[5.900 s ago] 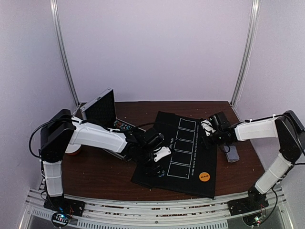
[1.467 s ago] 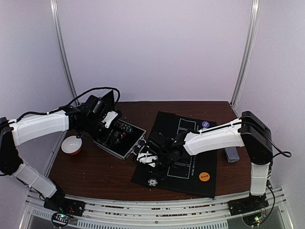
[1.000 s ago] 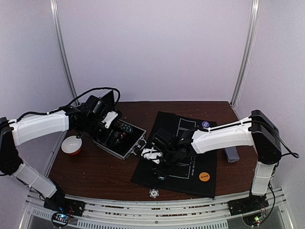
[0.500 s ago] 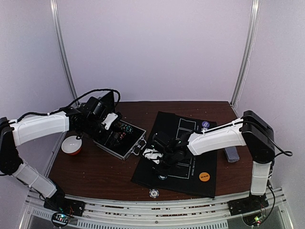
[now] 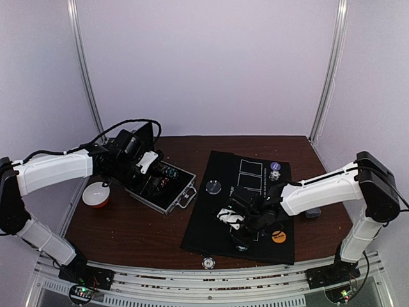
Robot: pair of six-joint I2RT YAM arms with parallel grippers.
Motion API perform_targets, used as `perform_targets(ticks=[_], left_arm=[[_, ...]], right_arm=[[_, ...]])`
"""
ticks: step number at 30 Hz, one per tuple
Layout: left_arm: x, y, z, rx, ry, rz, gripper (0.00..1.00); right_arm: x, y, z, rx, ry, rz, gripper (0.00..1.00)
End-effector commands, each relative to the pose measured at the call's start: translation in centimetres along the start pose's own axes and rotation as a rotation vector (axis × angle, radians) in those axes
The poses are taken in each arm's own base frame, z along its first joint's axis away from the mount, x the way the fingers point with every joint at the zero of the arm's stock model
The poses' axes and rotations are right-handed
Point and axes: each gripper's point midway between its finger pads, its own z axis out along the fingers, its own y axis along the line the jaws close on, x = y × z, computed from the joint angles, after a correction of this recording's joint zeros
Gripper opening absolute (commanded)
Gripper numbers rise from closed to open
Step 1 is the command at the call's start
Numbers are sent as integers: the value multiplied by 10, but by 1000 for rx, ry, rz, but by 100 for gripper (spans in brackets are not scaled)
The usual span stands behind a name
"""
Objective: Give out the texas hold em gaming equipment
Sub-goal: Move the pile of poker chips to the big blind area.
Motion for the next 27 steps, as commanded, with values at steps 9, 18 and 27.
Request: perform_targets(ticks=[9, 18, 27], left_arm=[[-9, 1, -7, 0, -43, 16, 83], [-10, -1, -5, 9, -39, 20, 83], [-17, 1, -4, 0, -46, 18, 83]], right_arm=[[72, -10, -21, 57, 169, 263, 32], [105, -28, -38, 187, 218, 396, 32], [33, -31, -82, 175, -32, 355, 43]])
